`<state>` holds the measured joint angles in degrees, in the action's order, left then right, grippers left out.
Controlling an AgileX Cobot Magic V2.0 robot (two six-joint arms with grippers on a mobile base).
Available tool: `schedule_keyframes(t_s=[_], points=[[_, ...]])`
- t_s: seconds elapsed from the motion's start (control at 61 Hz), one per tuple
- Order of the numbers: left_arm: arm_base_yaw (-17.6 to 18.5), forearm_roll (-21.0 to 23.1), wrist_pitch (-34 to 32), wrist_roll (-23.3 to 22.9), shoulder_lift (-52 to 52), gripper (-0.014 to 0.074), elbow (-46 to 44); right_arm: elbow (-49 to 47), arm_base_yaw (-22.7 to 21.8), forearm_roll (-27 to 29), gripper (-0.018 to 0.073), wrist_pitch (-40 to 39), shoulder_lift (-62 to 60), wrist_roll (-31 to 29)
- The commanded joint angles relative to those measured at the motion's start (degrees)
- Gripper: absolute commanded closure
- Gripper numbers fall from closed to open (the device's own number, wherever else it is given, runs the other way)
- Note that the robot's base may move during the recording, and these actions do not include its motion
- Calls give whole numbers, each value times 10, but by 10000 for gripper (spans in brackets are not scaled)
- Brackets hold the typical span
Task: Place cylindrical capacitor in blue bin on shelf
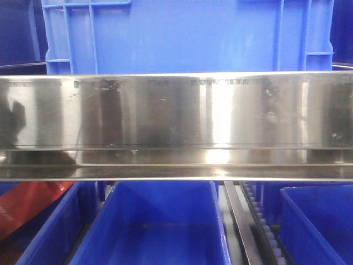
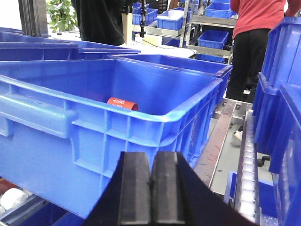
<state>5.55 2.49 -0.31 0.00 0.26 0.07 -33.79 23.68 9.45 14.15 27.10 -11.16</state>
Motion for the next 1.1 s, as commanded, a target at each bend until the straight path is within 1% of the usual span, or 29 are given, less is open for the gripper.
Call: schedule_keyframes(t_s=[0.0,0.328,0.41,0.541,0.607,0.673,0.787,0.869,0.968,1.083], points=[[-2,2,-12,0,-3,708,-1,0,-2,-5,703,-13,-4,-2],[-2,2,-12,0,-3,708,-1,0,-2,-5,703,-13,-4,-2],[-2,2,-12,0,-3,708,-1,4,-4,20,703,-17,-4,-2],[-2,2,-12,0,-3,708,-1,13,-15,21,703,-2,-25,-2],[-2,2,-12,0,-3,708,-1,28,-38,21,703,11,-50,-2],[-2,2,-12,0,-3,708,-1,53,-70,23,703,13,-75,-2],[-2,2,-12,0,-3,708,-1,107,-143,25,703,13,-131,-2],[-2,2,-12,0,-3,708,-1,143,-186,25,703,11,-163,-2],[-2,2,-12,0,-3,708,-1,188,-225,25,703,2,-198,-2],[-2,2,-12,0,-3,708,-1,239,-248,22,703,-21,-228,-2]])
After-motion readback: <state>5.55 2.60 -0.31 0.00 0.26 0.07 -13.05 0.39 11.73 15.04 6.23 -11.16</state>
